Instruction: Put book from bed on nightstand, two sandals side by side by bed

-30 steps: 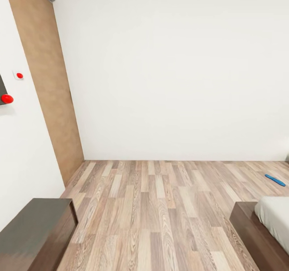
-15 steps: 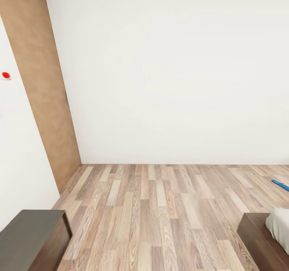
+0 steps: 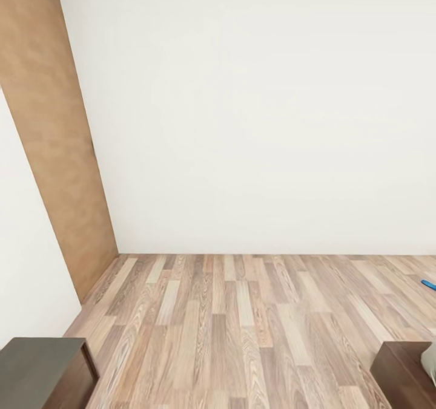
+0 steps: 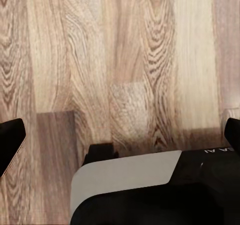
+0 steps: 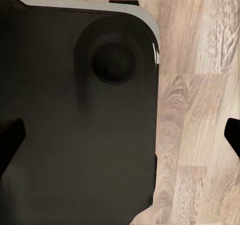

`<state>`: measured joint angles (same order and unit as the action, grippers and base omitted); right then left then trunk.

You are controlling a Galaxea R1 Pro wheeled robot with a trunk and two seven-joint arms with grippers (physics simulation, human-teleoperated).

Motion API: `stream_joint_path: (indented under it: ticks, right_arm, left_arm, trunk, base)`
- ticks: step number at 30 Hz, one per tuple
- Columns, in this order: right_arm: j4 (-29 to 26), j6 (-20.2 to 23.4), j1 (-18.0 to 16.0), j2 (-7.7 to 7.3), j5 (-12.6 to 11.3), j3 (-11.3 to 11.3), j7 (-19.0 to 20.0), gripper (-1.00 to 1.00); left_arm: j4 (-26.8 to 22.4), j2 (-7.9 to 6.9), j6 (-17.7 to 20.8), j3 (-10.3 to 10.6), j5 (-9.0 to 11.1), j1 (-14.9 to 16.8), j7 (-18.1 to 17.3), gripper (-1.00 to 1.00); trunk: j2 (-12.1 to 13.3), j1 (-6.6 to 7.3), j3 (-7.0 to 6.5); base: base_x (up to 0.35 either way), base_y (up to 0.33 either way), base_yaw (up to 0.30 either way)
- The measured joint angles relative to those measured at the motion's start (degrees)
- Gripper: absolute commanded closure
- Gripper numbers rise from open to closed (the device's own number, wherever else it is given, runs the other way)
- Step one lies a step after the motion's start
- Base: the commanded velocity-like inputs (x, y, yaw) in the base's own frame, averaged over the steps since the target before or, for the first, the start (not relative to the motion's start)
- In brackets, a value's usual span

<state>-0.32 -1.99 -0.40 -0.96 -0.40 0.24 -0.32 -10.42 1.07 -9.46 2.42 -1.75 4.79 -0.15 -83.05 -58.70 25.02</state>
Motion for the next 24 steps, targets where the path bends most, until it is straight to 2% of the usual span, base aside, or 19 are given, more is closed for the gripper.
stream_joint_path:
  ticks: [24]
  right_arm:
    - [0.0, 0.0, 0.0, 0.02, 0.0, 0.0, 0.0, -1.0]
  left_arm:
    - [0.0, 0.0, 0.0, 0.0, 0.0, 0.0, 0.0, -1.0]
  trunk:
    - [0.0, 0.0, 0.0]
  base:
    - [0.304, 0.0, 0.0]
